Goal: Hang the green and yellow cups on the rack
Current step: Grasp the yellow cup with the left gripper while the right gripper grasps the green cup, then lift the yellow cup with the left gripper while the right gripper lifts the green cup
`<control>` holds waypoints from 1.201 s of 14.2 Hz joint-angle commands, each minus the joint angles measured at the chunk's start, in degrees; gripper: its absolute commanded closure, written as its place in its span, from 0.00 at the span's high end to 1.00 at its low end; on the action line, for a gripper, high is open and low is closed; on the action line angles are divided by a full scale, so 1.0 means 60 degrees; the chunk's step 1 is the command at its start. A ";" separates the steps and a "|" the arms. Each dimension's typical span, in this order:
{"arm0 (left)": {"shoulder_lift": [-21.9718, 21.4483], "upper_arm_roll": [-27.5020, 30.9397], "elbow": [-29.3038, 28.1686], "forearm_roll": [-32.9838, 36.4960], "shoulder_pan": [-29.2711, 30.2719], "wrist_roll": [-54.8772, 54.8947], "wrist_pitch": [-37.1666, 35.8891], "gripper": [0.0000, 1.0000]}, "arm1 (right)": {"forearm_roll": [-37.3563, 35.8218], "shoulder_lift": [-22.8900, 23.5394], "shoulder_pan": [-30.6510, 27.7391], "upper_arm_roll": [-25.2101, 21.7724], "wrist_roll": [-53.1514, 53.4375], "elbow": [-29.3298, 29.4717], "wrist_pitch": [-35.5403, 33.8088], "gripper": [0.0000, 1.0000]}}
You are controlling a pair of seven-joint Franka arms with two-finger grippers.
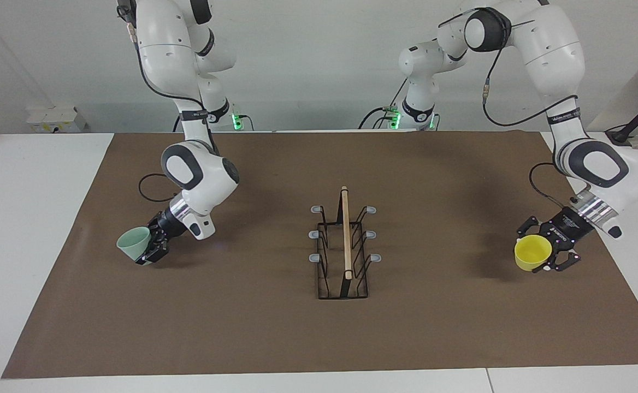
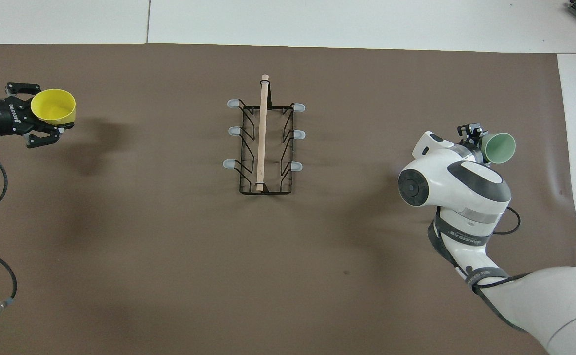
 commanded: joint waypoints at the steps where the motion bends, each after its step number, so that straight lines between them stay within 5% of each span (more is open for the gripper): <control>1: -0.0774 0.0155 -0.0254 0.0425 -0.0254 -0.0033 0.0011 0.00 | 0.1427 -0.0539 -0.0140 0.0064 -0.0476 0.0011 0.0047 0.15; 7: -0.2078 0.0155 -0.0283 0.4024 -0.2243 -0.0794 -0.0033 0.00 | 0.5528 -0.1462 -0.0081 0.0079 -0.1458 0.0362 0.0163 0.15; 13: -0.2739 0.0170 -0.0284 0.7907 -0.4529 -0.1994 -0.0033 0.00 | 1.0492 -0.2414 0.0152 0.0138 -0.2995 0.0260 0.1935 0.15; 17: -0.2929 0.0155 -0.0283 1.0265 -0.5672 -0.2157 -0.0033 0.00 | 1.2049 -0.2752 0.0446 0.0181 -0.3201 0.0260 0.2434 0.15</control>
